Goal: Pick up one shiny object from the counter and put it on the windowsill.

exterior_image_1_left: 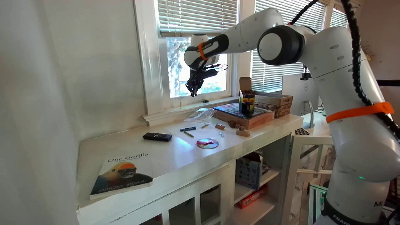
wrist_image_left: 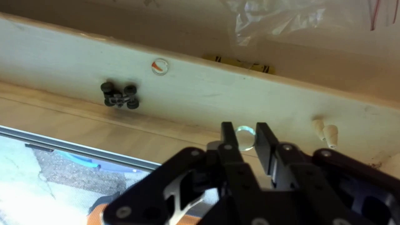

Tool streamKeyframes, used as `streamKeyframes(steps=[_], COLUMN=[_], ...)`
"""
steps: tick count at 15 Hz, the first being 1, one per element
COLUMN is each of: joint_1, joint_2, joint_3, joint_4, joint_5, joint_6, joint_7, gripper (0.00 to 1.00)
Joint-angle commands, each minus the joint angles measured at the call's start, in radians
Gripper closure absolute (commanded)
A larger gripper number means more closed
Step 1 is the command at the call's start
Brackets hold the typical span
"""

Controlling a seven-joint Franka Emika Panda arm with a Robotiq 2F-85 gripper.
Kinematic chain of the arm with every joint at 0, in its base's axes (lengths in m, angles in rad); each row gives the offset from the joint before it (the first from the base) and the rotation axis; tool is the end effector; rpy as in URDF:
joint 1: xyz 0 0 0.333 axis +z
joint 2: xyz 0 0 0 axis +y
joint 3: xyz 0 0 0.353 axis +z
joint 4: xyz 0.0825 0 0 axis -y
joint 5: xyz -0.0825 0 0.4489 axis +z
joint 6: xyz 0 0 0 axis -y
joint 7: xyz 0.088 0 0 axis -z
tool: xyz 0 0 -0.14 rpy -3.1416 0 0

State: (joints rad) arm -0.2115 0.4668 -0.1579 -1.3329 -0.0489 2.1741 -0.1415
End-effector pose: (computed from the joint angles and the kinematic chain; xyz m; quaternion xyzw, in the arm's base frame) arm 0.7731 -0.2757 0.4955 0.9766 -0.0870 0.1684 0.1014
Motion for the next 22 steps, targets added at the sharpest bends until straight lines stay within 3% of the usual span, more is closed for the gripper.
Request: streamKeyframes(steps=[1, 9, 22], joint_1=[-0.028, -0.058, -0.068], joint_2=[0.049, 0.099, 0.134], joint_3=[0.024, 0.042, 0.048], joint_4=[0.038, 0.050, 0.040], joint_5=[0.047, 0.117, 0.131], joint_6=[0.017, 0.075, 0.144], joint_7=[0.006, 0.023, 0.031], gripper=[0.94, 0.94, 0.94])
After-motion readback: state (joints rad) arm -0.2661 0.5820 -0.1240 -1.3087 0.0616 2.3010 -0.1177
